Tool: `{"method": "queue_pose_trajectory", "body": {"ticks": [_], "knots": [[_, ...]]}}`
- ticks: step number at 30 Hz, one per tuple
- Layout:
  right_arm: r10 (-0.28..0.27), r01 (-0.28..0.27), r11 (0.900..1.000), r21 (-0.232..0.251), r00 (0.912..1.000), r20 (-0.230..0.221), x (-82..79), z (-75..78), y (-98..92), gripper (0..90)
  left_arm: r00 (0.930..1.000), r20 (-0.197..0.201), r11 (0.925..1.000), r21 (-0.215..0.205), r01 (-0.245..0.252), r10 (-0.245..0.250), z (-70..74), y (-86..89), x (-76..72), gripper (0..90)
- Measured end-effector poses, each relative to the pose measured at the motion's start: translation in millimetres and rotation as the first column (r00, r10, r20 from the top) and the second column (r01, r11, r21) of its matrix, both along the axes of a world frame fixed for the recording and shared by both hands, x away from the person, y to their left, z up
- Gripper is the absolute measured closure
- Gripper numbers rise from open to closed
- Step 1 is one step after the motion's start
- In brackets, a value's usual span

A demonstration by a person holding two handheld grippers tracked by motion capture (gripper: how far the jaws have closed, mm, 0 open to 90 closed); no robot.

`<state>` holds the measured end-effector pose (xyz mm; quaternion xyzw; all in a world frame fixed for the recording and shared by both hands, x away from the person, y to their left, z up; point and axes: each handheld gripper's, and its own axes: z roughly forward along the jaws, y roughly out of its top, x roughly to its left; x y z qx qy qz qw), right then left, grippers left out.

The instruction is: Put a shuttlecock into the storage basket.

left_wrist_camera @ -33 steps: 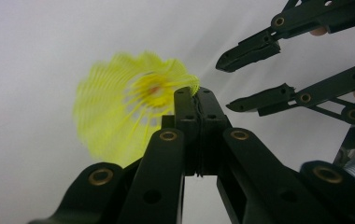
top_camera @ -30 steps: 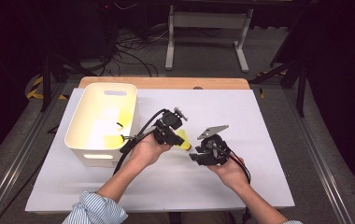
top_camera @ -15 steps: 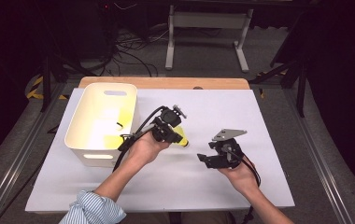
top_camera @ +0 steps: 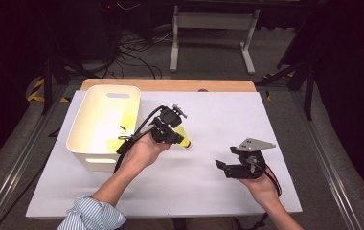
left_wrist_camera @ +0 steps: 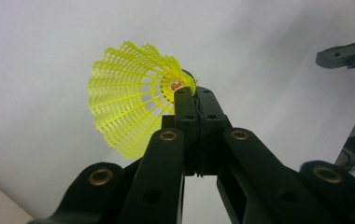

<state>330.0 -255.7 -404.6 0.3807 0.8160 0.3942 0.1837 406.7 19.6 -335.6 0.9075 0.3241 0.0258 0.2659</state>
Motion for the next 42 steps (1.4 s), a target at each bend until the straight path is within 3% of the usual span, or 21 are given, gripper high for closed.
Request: {"method": "queue_pose_trajectory", "body": {"ticks": [20,37,42], "knots": [[-0.051,0.049,0.998,0.034,0.9978,0.043,-17.6,-9.0,-27.0,20.9,0.9997,0.011,0.9997,-0.012,-0.023,0.023,8.3,9.5,-1.1,89.7],[-0.117,0.113,0.991,0.073,0.9914,0.058,-29.1,-23.5,-51.3,20.1,0.999,0.025,0.9993,-0.005,-0.038,0.038,13.5,16.4,-1.5,89.7],[-0.136,0.129,0.988,0.085,0.9875,0.081,-31.3,-27.2,-57.7,18.9,0.9987,0.027,0.9991,-0.008,-0.042,0.043,15.5,19.8,-2.1,89.7]]}}
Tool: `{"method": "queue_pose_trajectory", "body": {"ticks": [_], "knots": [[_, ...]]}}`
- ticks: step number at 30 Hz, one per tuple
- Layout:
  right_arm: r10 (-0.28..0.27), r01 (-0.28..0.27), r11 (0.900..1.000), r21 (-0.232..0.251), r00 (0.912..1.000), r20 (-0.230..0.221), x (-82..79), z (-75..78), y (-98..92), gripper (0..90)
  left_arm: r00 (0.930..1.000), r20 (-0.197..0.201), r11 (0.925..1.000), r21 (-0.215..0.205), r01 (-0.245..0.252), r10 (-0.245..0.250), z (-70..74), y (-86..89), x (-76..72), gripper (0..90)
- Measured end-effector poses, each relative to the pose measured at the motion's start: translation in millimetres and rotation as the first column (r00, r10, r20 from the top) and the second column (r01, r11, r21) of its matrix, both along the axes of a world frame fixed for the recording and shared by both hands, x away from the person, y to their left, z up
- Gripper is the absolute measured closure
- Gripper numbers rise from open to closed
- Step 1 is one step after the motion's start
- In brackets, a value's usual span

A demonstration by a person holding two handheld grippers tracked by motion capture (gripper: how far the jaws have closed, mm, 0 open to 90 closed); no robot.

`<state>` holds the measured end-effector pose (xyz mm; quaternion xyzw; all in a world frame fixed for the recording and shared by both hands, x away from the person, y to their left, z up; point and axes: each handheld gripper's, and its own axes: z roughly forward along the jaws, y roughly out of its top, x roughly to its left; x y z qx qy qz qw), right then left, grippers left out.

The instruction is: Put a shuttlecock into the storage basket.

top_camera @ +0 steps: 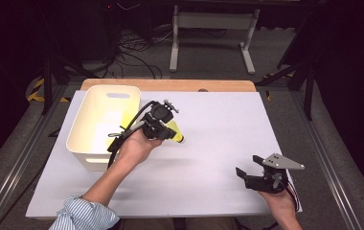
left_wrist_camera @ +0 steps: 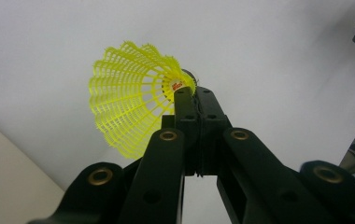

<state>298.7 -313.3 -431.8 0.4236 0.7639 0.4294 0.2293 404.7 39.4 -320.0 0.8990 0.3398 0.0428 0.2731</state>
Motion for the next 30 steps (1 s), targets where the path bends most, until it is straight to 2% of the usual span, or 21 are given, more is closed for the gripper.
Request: {"method": "queue_pose_trajectory", "body": {"ticks": [21,30], "knots": [[-0.057,0.056,0.998,0.019,0.9977,0.038,-8.0,-14.7,-16.8,15.4,0.9997,0.001,0.9995,-0.018,-0.025,0.025,7.8,12.2,4.3,89.7],[-0.061,0.06,0.998,0.018,0.9976,0.033,-10.1,-19.1,-19.0,14.9,0.9993,0.009,0.9992,-0.019,-0.036,0.036,13.4,15.3,7.8,89.7]]}}
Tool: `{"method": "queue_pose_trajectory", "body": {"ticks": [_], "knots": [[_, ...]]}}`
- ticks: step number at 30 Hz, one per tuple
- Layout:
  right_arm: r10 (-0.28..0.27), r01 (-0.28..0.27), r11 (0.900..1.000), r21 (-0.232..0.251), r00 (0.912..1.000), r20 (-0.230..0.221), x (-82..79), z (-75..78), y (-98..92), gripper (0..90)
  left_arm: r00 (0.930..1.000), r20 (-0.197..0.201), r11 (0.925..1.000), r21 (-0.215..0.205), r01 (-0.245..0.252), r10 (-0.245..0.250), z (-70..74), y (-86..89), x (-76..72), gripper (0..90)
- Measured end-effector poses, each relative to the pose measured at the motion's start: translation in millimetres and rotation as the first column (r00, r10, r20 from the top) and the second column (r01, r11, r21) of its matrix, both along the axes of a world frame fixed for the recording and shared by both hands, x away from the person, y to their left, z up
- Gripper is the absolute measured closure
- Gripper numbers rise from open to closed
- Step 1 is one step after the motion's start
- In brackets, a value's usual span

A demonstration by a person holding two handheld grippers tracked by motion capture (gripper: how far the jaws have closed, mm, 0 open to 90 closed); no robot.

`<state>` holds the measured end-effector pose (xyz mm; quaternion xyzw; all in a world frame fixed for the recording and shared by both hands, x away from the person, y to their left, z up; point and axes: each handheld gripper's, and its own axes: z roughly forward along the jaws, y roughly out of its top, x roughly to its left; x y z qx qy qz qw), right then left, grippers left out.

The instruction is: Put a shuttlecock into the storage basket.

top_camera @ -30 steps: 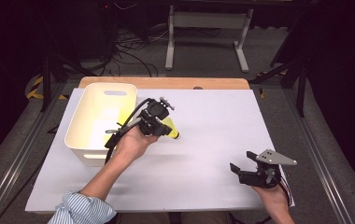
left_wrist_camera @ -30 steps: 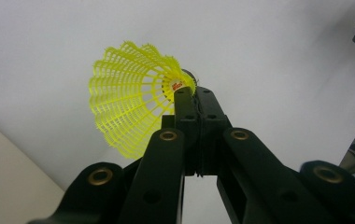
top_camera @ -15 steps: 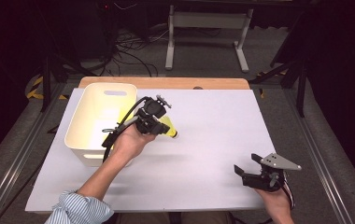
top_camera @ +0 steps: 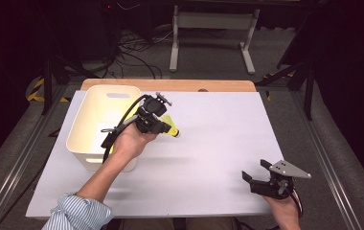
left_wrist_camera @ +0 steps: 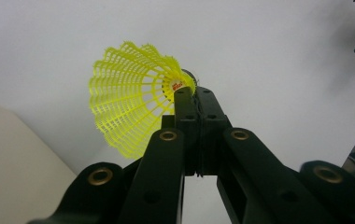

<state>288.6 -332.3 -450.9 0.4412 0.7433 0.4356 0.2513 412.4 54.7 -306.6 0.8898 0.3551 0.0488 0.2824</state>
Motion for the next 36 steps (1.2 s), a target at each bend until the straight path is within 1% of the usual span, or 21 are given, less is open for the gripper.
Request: {"method": "queue_pose_trajectory", "body": {"ticks": [3,8,12,19,27,36], "knots": [[0.001,-0.001,1.0,-0.005,1.0,0.007,-0.6,-0.2,0.5,14.8,1.0,0.001,1.0,-0.003,-0.005,0.005,1.4,0.7,1.6,89.7],[-0.003,0.003,1.0,0.004,1.0,0.003,-1.3,-1.1,-0.4,14.7,0.9999,0.0,0.9999,-0.008,-0.013,0.013,3.3,2.9,5.1,89.7],[0.0,0.0,1.0,0.002,1.0,-0.005,-0.8,-2.4,0.2,14.7,0.9998,0.001,0.9998,-0.009,-0.02,0.02,5.1,4.8,6.8,89.7],[0.01,-0.01,1.0,-0.015,0.9999,-0.01,0.3,-3.8,3.9,14.6,0.9992,0.011,0.9992,-0.008,-0.038,0.038,13.5,10.8,11.2,89.7],[0.006,-0.006,1.0,-0.008,1.0,-0.005,0.1,-3.3,3.0,14.6,0.9981,0.02,0.9982,-0.015,-0.058,0.059,23.8,14.7,15.7,89.7],[0.008,-0.008,1.0,-0.012,0.9999,-0.009,0.3,-3.5,3.1,14.6,0.9968,0.026,0.997,-0.018,-0.075,0.076,30.0,19.5,18.6,89.7]]}}
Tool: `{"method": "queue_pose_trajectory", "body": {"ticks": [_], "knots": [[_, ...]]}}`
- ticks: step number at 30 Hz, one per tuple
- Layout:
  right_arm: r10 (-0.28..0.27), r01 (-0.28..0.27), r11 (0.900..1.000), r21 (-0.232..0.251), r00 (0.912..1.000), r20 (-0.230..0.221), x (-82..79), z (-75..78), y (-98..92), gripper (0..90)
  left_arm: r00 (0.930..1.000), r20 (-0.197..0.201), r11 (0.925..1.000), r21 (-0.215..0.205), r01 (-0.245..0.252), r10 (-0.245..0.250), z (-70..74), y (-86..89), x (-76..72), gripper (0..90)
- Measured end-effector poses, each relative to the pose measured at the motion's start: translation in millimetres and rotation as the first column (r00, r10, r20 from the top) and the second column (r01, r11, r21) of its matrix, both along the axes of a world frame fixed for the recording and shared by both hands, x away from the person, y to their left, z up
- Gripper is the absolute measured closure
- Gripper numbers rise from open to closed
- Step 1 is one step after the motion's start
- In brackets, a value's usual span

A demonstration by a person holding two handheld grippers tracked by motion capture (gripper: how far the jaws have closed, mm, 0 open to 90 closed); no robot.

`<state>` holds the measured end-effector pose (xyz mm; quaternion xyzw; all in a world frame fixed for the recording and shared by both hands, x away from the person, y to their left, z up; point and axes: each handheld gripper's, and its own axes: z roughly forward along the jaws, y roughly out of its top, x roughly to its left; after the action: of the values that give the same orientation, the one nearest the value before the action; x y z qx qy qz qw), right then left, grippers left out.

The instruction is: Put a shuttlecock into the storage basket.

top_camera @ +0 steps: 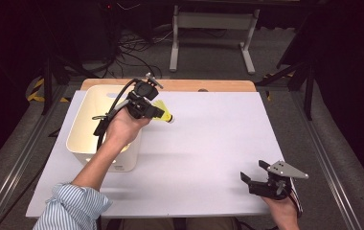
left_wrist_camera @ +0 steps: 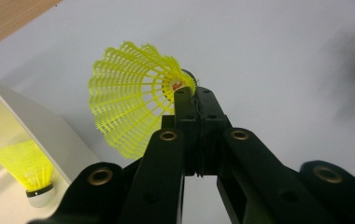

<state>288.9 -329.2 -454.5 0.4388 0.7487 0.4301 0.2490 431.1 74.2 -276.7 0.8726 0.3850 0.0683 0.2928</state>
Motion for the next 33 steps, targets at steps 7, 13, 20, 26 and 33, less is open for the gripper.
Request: {"method": "queue_pose_trajectory", "body": {"ticks": [7,13,20,26,33], "knots": [[0.002,-0.002,1.0,-0.001,1.0,-0.001,0.3,-0.1,0.5,14.6,0.9999,0.007,0.9998,-0.014,-0.015,0.015,4.9,5.6,0.5,89.7],[0.003,-0.003,1.0,0.0,1.0,-0.001,0.3,-0.1,0.4,14.6,0.9993,0.017,0.9989,-0.031,-0.034,0.035,8.7,14.1,-0.1,89.8],[0.0,0.0,1.0,0.0,1.0,-0.002,0.4,-0.2,0.1,14.6,0.9985,0.025,0.9979,-0.044,-0.048,0.049,12.9,20.8,-1.0,89.8],[0.001,-0.001,1.0,0.0,1.0,-0.004,0.5,-0.3,0.4,14.7,0.9964,0.031,0.9956,-0.054,-0.077,0.079,15.9,31.4,-0.1,89.7],[0.001,-0.001,1.0,0.0,1.0,-0.002,0.3,-0.2,0.1,14.7,0.9944,0.038,0.9943,-0.044,-0.097,0.098,17.0,40.0,0.9,89.8]]}}
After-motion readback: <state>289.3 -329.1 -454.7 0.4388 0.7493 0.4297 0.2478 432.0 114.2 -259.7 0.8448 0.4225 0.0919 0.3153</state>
